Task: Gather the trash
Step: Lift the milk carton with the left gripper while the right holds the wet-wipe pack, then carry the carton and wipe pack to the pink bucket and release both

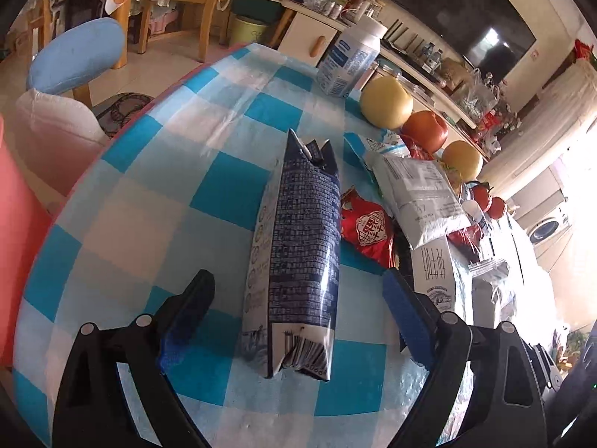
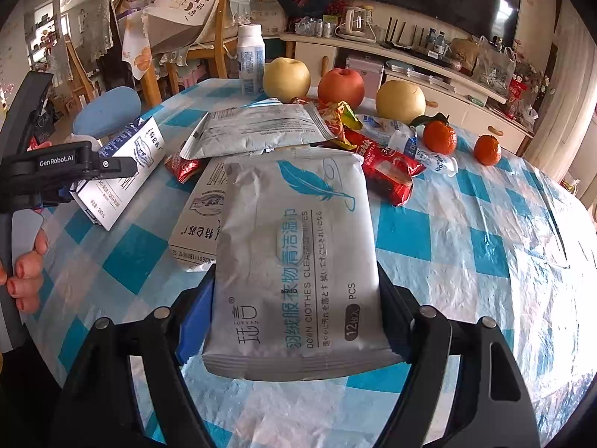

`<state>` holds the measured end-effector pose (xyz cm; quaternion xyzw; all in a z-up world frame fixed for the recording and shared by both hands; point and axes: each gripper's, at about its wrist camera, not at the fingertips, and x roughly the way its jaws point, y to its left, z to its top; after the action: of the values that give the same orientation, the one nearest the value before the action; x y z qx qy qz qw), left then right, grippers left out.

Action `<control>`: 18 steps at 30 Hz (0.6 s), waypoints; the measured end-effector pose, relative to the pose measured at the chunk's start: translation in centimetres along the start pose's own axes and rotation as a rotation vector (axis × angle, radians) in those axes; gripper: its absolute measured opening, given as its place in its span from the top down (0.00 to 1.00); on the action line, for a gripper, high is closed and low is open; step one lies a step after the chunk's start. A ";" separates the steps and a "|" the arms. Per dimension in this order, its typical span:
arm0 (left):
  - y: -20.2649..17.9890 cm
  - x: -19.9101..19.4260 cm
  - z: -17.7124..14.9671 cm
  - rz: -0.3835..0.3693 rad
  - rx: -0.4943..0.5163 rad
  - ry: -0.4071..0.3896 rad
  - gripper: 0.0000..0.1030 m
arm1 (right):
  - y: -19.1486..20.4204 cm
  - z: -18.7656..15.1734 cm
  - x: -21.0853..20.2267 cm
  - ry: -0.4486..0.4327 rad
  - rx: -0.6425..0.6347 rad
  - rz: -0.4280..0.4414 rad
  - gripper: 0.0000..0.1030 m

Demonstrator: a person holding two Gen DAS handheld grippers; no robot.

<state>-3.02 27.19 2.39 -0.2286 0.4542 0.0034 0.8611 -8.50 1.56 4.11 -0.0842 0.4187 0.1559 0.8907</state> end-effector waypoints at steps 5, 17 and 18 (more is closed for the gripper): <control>-0.2 0.4 0.0 0.051 0.034 -0.010 0.13 | 0.2 0.0 0.1 -0.001 -0.012 0.022 0.25; 0.3 -0.6 0.6 0.100 0.036 -0.069 0.68 | 0.5 0.1 -0.4 -0.022 -0.018 0.024 0.25; 0.3 -0.9 0.7 0.105 0.038 -0.079 0.68 | 0.7 0.1 -0.5 -0.024 -0.020 0.024 0.25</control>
<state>-3.10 27.94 3.34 -0.1877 0.4311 0.0491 0.8812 -8.98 2.17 4.55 -0.0862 0.4075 0.1717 0.8928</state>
